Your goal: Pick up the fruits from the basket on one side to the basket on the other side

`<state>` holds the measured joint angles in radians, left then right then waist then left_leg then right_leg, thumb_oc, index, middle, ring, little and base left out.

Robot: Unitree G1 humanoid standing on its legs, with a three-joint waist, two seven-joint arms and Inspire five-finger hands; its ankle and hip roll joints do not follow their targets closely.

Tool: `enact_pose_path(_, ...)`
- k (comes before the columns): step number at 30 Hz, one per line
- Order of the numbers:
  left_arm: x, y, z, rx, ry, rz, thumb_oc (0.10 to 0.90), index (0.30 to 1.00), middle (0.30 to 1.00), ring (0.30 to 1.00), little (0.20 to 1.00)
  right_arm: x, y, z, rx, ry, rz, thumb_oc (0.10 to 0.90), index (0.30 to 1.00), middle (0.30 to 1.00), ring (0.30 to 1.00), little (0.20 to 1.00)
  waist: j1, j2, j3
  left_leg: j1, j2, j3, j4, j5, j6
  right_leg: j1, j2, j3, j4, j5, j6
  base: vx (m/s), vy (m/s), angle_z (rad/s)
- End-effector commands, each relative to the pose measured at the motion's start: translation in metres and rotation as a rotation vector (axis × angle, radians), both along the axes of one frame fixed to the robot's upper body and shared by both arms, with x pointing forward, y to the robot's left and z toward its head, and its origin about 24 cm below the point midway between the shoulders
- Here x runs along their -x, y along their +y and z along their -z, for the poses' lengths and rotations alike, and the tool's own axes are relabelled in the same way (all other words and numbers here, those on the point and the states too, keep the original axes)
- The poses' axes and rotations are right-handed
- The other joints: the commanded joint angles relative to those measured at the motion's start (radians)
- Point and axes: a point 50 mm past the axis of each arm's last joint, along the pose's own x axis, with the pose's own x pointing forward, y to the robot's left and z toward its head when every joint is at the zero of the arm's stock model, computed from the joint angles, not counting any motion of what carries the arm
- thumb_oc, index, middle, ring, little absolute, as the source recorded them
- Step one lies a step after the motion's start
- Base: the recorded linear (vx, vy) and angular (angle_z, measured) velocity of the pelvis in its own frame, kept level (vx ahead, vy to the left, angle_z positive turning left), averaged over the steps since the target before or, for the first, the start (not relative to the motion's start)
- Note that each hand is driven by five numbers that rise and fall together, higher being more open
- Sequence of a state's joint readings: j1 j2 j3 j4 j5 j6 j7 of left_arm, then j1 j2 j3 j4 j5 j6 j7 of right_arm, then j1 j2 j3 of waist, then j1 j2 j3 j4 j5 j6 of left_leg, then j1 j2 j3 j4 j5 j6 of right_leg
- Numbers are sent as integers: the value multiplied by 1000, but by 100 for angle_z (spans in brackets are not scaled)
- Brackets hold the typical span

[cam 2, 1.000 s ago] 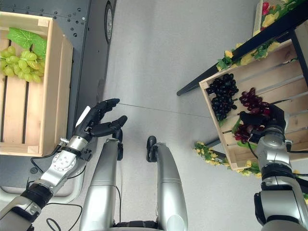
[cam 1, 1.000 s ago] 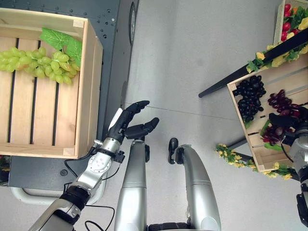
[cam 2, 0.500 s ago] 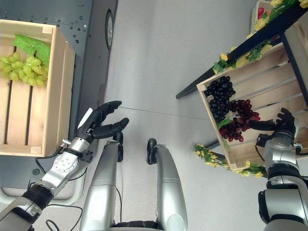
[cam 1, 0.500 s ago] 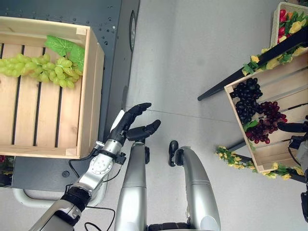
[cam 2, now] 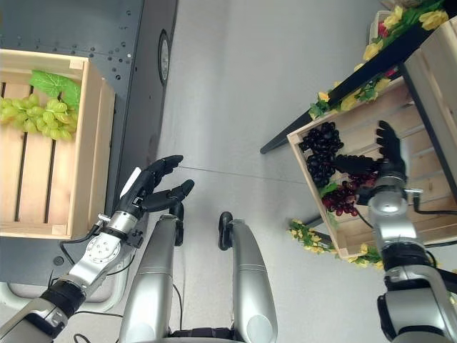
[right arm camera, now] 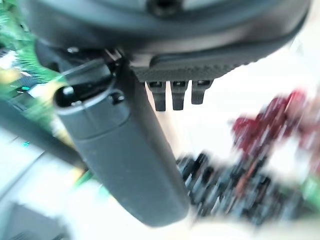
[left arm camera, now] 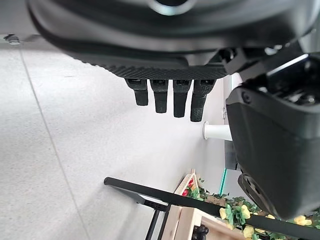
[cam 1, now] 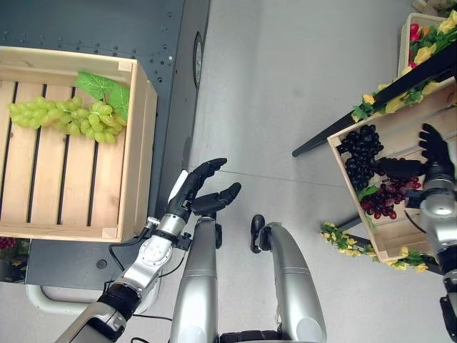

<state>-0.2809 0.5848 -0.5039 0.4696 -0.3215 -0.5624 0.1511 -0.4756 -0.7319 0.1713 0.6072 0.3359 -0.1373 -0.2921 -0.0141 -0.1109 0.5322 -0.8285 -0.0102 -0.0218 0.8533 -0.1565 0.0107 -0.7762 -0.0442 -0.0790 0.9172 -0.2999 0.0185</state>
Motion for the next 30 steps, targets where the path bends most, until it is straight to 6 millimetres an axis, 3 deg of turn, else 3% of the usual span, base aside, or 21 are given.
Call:
enact_pose_path(1, 4, -37, -23, 105, -195, 121, 800, 900, 900, 900, 900, 4, -3, -30, 113, -165, -26, 800, 900, 900, 900, 900, -5, 36, -12, 120, -35, 106, 34, -188, 74, 76, 38, -68, -59, 71, -44, 20, 52, 5)
enact_pose_path(5, 5, -46, -24, 104, -234, 118, 800, 900, 900, 900, 900, 3, 41, -13, 123, -205, -169, 800, 900, 900, 900, 900, -11, 56, -12, 158, -40, 115, 8, -183, 79, 101, 28, -63, -55, 54, -46, 7, 41, 7)
enact_pose_path(9, 4, -49, -32, 142, -301, 101, 800, 900, 900, 900, 900, 2, 67, 0, 100, -195, -253, 800, 900, 900, 900, 900, -13, 72, -12, 180, -43, 120, -5, -176, 77, 116, 18, -64, -58, 50, -47, 8, 39, 8)
enact_pose_path(11, 3, -54, -49, 161, -399, 94, 800, 900, 900, 900, 900, -1, 90, 11, 113, -156, -321, 800, 900, 900, 900, 900, -10, 85, -12, 208, -43, 128, -21, -169, 73, 140, 8, -66, -63, 43, -53, 2, 30, 10)
enact_pose_path(14, 4, -58, -64, 143, -509, 95, 800, 900, 900, 900, 900, -4, 97, 18, 68, -119, -356, 800, 900, 900, 900, 900, -5, 95, -12, 224, -46, 129, -26, -162, 67, 159, 0, -69, -68, 39, -58, 10, 8, 8)
enact_pose_path(15, 4, -50, -81, 142, -593, 59, 800, 900, 900, 900, 900, -3, 99, 26, 52, -90, -364, 800, 900, 900, 900, 900, 0, 104, -12, 244, -45, 128, -32, -157, 60, 184, -6, -72, -76, 35, -62, 27, 4, 17)
enact_pose_path(16, 4, -49, -82, 145, -597, 53, 800, 900, 900, 900, 900, -3, 99, 27, 50, -88, -366, 800, 900, 900, 900, 900, 0, 104, -12, 246, -45, 128, -33, -156, 60, 187, -7, -72, -77, 35, -63, 39, 6, 17)
enact_pose_path(18, 3, -35, -100, 145, -689, -21, 800, 900, 900, 900, 900, -1, 100, 33, 41, -64, -367, 800, 900, 900, 900, 900, 6, 112, -12, 262, -48, 125, -39, -151, 55, 208, -11, -76, -84, 31, -65, 30, 9, 11)
enact_pose_path(21, 7, 2, -131, 129, -874, -243, 800, 900, 900, 900, 900, 6, 101, 50, 36, -5, -374, 800, 900, 900, 900, 900, 14, 126, -12, 282, -50, 121, -42, -141, 46, 235, -19, -81, -83, 20, -73, 42, 17, 14)
enact_pose_path(24, 11, 24, -142, 33, -961, -350, 800, 900, 900, 900, 900, 13, 97, 60, 26, 27, -359, 800, 900, 900, 900, 900, 19, 132, -12, 298, -51, 118, -46, -131, 40, 253, -24, -77, -83, 16, -78, 49, 1, 8)
enact_pose_path(25, 13, 40, -148, -7, -1001, -445, 800, 900, 900, 900, 900, 18, 95, 66, 27, 42, -347, 800, 900, 900, 900, 900, 21, 135, -12, 306, -52, 118, -53, -124, 37, 261, -25, -73, -87, 17, -79, 35, -3, 10)
enact_pose_path(27, 17, 60, -156, -8, -1048, -544, 800, 900, 900, 900, 900, 24, 93, 73, 12, 62, -335, 800, 900, 900, 900, 900, 20, 137, -12, 315, -53, 118, -68, -116, 35, 266, -27, -71, -97, 21, -80, 23, -3, 8)
enact_pose_path(28, 17, 60, -156, -8, -1048, -544, 800, 900, 900, 900, 900, 24, 93, 73, 12, 62, -335, 800, 900, 900, 900, 900, 20, 137, -12, 315, -53, 118, -69, -116, 35, 266, -27, -71, -97, 21, -80, 0, 0, 0)
enact_pose_path(30, 25, 85, -161, 12, -1104, -676, 800, 900, 900, 900, 900, 33, 91, 83, -4, 88, -319, 800, 900, 900, 900, 900, 16, 141, -12, 339, -54, 115, -105, -84, 27, 290, -22, -66, -134, 26, -83, 0, 0, 0)
